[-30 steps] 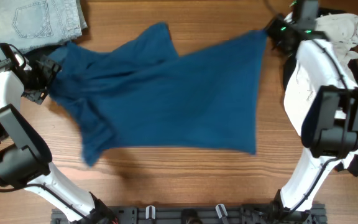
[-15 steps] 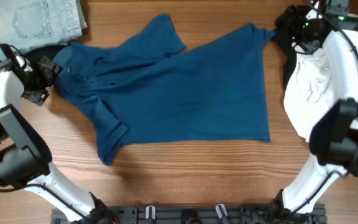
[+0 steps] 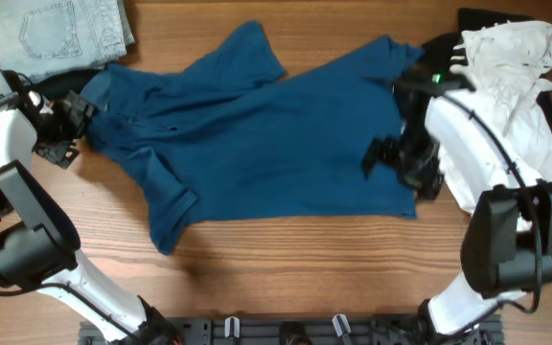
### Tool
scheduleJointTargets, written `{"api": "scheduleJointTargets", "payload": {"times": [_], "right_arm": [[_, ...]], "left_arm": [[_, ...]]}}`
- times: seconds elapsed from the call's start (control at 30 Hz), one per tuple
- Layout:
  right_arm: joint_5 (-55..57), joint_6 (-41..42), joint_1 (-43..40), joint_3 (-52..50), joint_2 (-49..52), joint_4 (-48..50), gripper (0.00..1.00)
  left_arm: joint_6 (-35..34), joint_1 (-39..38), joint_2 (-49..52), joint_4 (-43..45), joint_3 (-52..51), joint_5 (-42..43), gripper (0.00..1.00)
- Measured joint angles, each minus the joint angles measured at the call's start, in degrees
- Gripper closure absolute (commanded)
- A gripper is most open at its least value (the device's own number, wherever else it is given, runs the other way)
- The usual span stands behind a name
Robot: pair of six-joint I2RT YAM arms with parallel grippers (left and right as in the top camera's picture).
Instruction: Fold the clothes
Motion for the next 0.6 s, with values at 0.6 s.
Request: {"api": "scheduleJointTargets", "payload": {"times": [0.6], "right_arm": [[-2.6, 2.7, -3.8, -22.1, -4.2, 23.3, 0.06]], "left_arm": [[0.0, 0.0, 0.0, -0.2, 0.0, 0.0, 0.00]]}}
